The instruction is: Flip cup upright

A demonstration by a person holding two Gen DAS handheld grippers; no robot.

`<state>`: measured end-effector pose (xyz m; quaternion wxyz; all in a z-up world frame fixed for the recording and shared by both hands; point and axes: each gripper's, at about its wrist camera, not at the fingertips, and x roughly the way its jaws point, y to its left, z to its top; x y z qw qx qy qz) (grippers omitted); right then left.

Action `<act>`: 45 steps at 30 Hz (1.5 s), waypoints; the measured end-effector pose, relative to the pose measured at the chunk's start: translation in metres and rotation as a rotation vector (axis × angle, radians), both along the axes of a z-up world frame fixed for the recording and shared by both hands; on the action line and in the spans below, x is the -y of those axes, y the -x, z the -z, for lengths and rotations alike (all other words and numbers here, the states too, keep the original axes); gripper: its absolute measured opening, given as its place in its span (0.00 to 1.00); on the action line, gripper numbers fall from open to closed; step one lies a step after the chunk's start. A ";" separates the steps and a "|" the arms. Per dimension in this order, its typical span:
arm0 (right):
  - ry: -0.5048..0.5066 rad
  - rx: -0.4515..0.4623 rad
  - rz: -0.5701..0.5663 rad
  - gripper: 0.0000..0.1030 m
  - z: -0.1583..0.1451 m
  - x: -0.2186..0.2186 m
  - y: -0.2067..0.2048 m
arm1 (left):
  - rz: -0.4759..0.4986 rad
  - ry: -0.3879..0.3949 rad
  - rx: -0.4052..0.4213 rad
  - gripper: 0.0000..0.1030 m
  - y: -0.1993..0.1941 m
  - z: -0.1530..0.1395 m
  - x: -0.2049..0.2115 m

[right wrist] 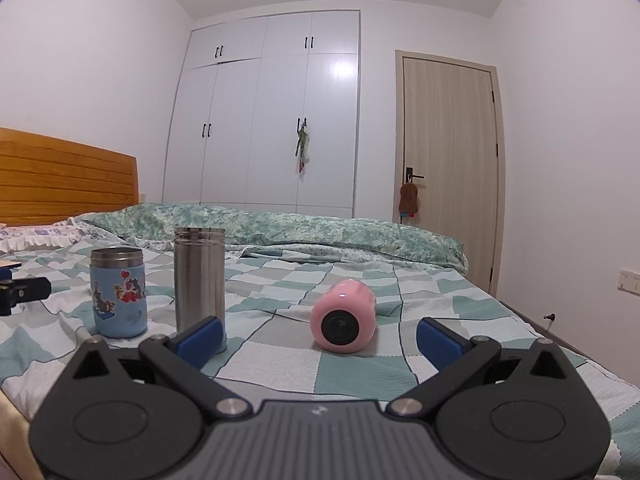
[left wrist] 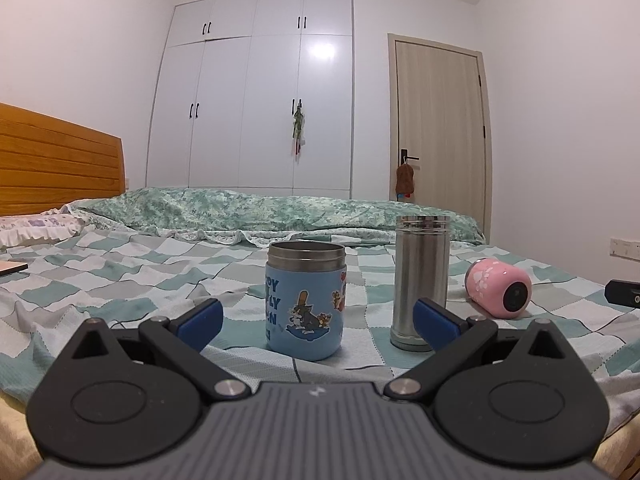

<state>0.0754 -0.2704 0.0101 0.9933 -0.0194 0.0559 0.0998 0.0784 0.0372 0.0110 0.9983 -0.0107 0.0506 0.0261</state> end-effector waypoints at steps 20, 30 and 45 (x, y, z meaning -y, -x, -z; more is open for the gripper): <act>0.008 0.002 0.000 1.00 -0.001 0.000 0.001 | 0.005 0.001 0.006 1.00 0.001 0.000 0.000; 0.010 0.001 0.000 1.00 0.000 -0.001 0.001 | 0.005 0.001 0.009 1.00 0.002 0.000 0.001; 0.012 0.000 -0.001 1.00 0.000 -0.001 0.001 | 0.020 0.008 0.017 1.00 0.004 0.000 -0.002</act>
